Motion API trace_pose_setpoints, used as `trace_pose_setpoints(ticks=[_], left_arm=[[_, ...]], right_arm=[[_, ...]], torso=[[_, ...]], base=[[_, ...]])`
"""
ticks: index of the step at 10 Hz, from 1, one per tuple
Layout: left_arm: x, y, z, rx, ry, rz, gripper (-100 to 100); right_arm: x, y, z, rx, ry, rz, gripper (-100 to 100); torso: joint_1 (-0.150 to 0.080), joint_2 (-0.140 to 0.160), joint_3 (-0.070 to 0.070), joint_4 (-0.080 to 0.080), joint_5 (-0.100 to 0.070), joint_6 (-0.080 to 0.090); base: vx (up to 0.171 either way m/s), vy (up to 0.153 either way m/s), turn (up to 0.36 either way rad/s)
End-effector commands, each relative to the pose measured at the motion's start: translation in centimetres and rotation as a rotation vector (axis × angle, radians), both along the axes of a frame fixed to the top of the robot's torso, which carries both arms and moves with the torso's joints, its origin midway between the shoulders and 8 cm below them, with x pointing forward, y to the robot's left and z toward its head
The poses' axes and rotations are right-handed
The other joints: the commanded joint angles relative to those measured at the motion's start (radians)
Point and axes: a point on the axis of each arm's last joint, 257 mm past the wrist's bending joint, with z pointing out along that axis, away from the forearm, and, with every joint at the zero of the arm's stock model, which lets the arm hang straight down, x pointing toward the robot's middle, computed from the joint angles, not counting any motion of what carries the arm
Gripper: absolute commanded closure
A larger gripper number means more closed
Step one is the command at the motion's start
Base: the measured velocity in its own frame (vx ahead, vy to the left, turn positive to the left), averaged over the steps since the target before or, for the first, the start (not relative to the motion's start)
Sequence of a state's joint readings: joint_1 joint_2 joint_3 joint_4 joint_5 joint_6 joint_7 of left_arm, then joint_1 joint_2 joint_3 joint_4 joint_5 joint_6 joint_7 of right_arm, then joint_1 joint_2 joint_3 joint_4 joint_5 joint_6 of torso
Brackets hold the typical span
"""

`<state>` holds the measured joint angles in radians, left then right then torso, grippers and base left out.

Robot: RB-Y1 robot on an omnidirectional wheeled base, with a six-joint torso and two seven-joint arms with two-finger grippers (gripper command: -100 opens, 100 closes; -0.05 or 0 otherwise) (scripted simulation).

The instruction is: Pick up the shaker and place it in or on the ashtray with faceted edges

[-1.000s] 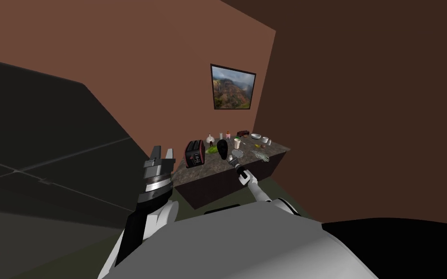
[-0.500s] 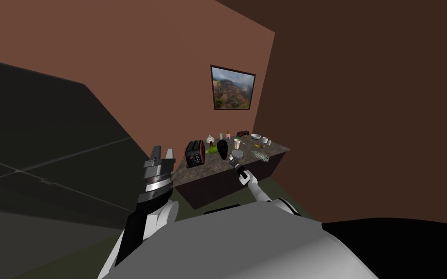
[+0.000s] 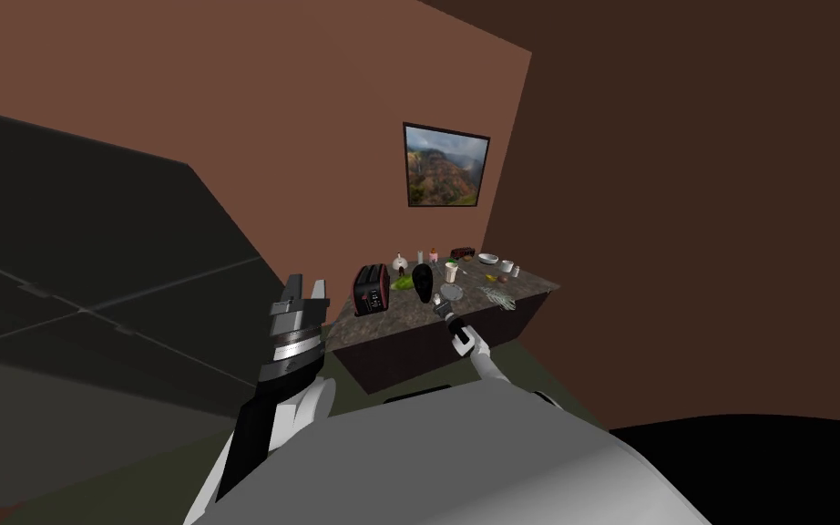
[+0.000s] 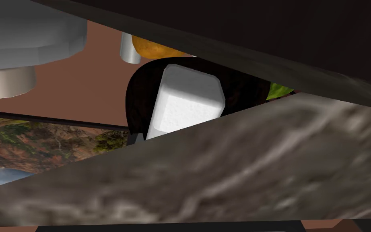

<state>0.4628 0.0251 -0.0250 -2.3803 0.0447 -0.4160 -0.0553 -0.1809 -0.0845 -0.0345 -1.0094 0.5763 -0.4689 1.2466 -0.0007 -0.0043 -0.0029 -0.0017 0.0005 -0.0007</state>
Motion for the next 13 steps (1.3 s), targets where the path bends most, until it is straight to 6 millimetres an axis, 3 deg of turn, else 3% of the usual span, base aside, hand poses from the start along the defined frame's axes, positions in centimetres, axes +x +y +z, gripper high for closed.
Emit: trace_pose_setpoints(ticks=[1, 8, 13], left_arm=[[0.0, 0.0, 0.0, 0.0, 0.0, 0.0, 0], [0.0, 0.0, 0.0, 0.0, 0.0, 0.0, 0], [0.0, 0.0, 0.0, 0.0, 0.0, 0.0, 0]], right_arm=[[-1.2, -0.7, -0.2, 0.008, -0.002, -0.015, 100], [-5.4, -3.3, -0.8, 0.014, -0.001, -0.066, 100], [-9.8, -6.2, -0.2, 0.006, -0.008, -0.124, 100]], torso=[[0.0, 0.0, 0.0, 0.0, 0.0, 0.0], [0.0, -0.002, -0.003, -0.005, -0.002, -0.001], [-0.002, -0.002, -0.004, -0.005, -0.003, 0.0]], base=[[0.031, 0.003, 0.126], [0.037, 0.001, 0.072], [0.047, -0.005, 0.11]])
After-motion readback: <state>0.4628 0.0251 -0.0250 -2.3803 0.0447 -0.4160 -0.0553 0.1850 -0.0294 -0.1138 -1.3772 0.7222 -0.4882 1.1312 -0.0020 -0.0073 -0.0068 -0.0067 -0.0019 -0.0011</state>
